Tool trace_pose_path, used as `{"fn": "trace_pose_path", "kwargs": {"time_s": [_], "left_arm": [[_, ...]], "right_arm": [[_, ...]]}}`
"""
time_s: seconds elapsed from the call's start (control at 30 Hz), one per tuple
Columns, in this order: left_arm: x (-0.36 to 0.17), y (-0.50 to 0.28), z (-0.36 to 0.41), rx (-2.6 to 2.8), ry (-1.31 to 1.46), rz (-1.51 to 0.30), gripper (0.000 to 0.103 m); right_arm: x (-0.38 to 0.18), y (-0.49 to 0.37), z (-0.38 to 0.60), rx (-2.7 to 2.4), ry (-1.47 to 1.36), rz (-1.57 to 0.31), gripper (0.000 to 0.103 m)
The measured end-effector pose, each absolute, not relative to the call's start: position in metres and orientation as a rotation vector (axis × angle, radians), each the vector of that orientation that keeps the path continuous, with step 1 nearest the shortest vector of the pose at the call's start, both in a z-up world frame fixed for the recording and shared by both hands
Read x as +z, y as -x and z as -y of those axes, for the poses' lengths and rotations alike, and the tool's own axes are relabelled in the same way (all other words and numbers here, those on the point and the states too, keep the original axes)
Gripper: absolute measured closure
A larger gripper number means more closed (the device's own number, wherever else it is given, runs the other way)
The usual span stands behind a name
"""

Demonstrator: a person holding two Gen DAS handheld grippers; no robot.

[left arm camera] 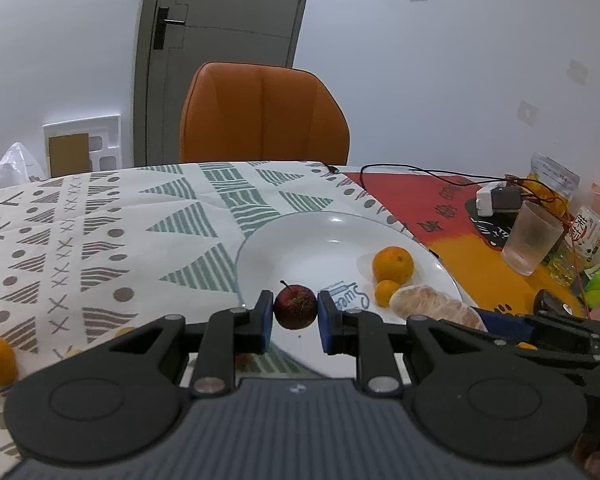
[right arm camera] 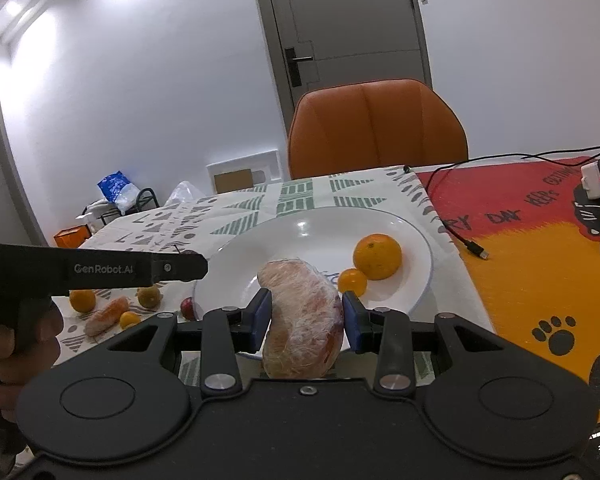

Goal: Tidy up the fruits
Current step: 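Carry pomelo segment and red plum onto the white plate, open both grippers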

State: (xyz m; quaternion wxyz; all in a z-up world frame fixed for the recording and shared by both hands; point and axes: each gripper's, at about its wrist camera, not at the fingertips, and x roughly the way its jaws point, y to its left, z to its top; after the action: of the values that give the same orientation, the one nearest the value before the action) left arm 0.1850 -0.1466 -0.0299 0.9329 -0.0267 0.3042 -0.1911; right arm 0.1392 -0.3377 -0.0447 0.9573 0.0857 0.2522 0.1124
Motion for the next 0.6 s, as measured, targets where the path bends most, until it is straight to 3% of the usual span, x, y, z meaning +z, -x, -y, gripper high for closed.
{"fn": "trace_pose_path", "kwargs": {"time_s": [0.37, 0.6], "left_arm": [[-0.029, -0.189, 0.149, -0.377, 0.051, -0.627, 0.071], [-0.026, -0.184, 0.129, -0.315, 0.053, -0.607, 0.046]], "right_arm": [[-0.048, -0.145, 0.337, 0.224, -0.166, -0.526, 0.067], [-0.05, -0.152, 0.334, 0.218, -0.165, -0.529, 0.067]]}}
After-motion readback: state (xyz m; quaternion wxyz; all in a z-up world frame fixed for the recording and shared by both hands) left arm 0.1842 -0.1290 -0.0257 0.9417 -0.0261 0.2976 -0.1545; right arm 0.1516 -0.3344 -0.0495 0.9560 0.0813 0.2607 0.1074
